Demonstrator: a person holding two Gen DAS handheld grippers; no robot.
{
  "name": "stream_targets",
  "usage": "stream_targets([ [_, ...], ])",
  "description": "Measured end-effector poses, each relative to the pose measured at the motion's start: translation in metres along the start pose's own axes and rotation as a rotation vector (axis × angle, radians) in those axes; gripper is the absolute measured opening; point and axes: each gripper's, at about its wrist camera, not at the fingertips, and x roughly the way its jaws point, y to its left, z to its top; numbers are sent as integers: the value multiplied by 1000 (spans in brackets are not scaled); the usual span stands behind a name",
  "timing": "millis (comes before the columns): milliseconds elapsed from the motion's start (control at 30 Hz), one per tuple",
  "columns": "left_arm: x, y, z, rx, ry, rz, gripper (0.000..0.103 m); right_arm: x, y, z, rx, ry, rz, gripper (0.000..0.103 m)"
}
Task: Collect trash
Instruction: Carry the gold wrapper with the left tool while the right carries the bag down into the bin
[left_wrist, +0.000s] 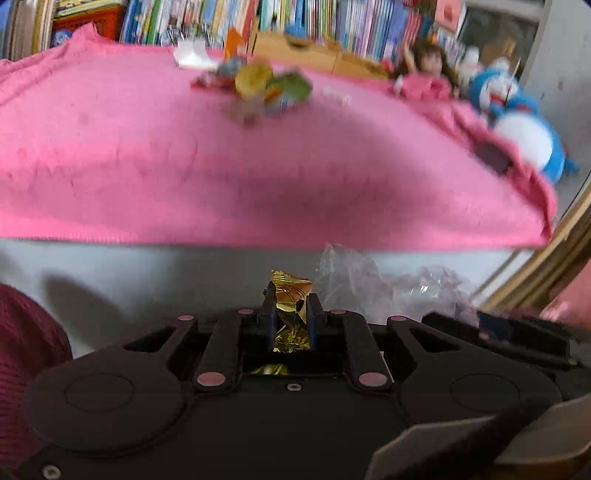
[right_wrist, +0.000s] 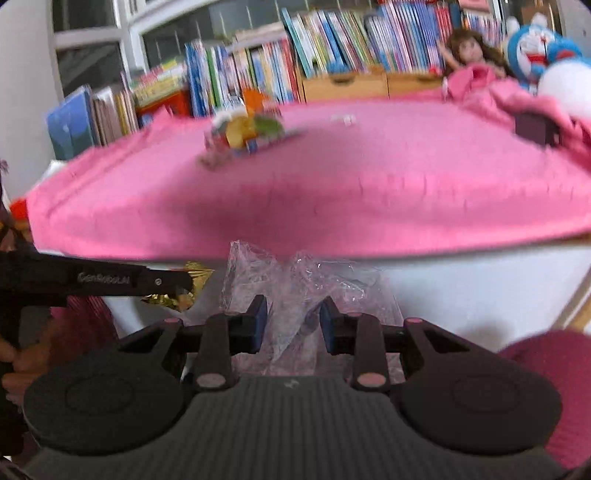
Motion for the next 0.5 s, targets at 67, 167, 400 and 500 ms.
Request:
stream_targets([
  [67, 13, -2, -8, 35, 44, 34, 15, 12, -5, -5, 23, 36, -2, 35],
  [167, 32, 1, -18, 39, 107, 76, 15, 30, -9, -14, 51, 81, -7, 35],
  [400, 62, 15, -36, -15, 221, 118, 15, 56, -6, -27, 55, 152, -8, 35],
  [500, 68, 18, -39, -13, 234, 131, 15, 63, -5, -31, 42, 172, -12, 35],
])
